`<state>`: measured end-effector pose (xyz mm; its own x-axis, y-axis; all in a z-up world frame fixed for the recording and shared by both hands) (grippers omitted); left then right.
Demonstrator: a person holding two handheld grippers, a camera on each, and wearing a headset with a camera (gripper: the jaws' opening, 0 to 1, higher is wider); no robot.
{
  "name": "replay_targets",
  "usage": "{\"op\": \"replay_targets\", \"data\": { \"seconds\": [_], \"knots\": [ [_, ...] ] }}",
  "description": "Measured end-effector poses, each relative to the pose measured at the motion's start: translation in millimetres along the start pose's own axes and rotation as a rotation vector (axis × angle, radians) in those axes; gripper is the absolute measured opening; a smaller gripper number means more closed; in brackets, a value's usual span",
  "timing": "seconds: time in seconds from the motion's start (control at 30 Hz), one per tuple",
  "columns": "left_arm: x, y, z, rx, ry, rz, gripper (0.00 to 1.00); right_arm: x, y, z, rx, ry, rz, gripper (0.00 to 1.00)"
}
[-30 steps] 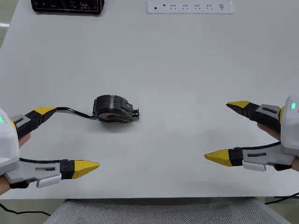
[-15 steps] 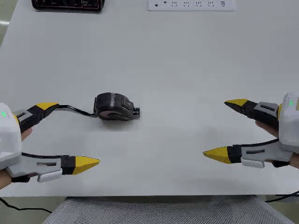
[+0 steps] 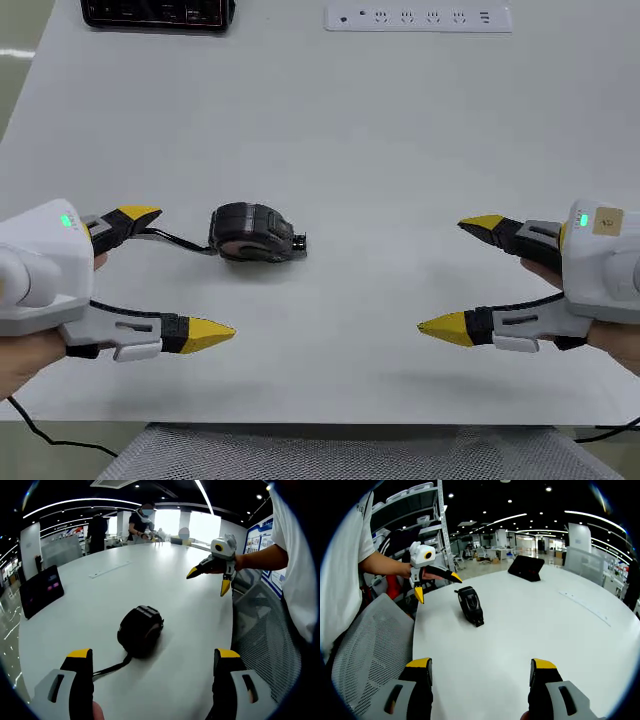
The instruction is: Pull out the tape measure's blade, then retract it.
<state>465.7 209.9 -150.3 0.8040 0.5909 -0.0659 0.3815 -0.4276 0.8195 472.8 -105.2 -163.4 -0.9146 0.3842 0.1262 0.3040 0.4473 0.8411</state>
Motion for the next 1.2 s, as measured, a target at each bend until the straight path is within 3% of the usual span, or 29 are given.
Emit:
{"op": "replay_targets", "data": {
  "seconds": [0.6, 0.83, 1.2],
  "knots": [
    [8.5, -2.5, 17.1, 0.051, -0.054, 0.058, 0.98, -7.8, 5.0, 34.5, 0.0, 0.054, -0.035, 0.78],
    [14.7, -0.3, 24.4, 0.097, -0.079, 0.114, 0.95, -12.1, 11.2, 44.1, 0.011, 0.077, -0.064, 0.77],
    [21.3, 2.3, 39.1, 0.172, -0.127, 0.171, 0.81, -11.8, 18.3, 63.0, 0.032, 0.118, -0.12, 0.71]
  ]
}}
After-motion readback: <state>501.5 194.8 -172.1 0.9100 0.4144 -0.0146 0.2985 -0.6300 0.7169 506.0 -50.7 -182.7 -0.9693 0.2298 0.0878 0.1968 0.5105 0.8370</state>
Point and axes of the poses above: the centre of the closed fingertips' face, and the gripper's own axes: z roughly forward along the fingers, x roughly to its left, y roughly out of its top, the point moved 7 cm from there along -z, roughly backward along the fingers, and after that the axes turned 3 degrees about -x, right-handed, at the moved point
